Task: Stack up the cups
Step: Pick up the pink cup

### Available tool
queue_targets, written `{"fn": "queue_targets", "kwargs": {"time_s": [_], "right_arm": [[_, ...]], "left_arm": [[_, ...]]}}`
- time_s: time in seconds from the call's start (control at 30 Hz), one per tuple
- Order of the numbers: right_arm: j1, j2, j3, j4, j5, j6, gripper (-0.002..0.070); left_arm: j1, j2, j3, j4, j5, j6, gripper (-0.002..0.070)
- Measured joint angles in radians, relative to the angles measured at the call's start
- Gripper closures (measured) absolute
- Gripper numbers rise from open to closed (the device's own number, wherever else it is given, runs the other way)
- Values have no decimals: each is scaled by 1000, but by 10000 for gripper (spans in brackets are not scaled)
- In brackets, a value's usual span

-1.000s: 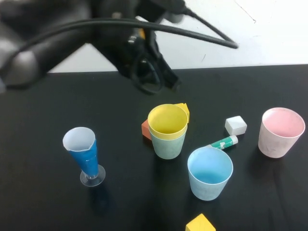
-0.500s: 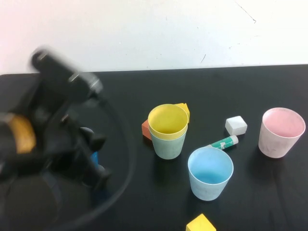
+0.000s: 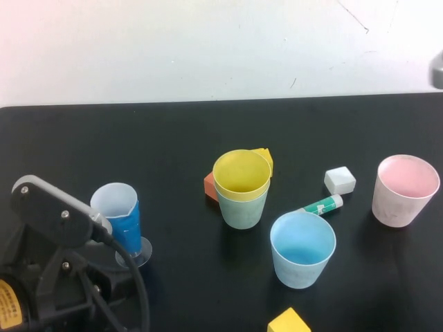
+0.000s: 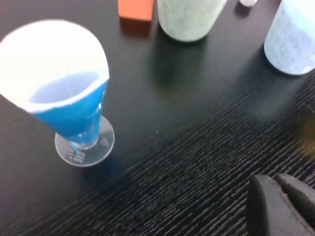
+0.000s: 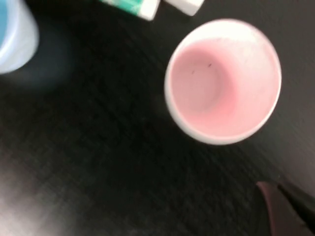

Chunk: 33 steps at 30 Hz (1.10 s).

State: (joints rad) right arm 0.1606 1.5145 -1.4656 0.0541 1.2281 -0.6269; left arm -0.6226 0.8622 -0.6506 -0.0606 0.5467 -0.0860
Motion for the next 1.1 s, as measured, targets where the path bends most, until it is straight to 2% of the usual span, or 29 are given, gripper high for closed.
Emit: {"fn": "queue_targets", "kwargs": {"time_s": [0.07,0.13,0.3,0.43,0.6,0.67,0.77,0.87,1.1], "right_arm": [[2,73,-43,-2,0,10,640],[2,130,-83,6,0,17,570],[2,246,-158,26,0,31,333],[2,324,-169,29,-16,47,285],[2,422,-169,30,-21,54,327],[2,447,-169,30,-21,54,402],[2,450,-169,35,-32,54,568],[2,422,-169,41,-41,54,645],[4,260,-196,69,-5,45,659]], "left_arm": [[0,0,2,0,-2,0,676],[0,0,4,0,-8,0,676],[0,0,4,12,-21,0,676],[0,0,4,25,-29,0,677],[0,0,4,27,-33,0,677],[0,0,4,27,-35,0,677],[0,0,4,27,-35,0,677],[0,0,4,27,-35,0,677],[0,0,4,27,-37,0,677]]}}
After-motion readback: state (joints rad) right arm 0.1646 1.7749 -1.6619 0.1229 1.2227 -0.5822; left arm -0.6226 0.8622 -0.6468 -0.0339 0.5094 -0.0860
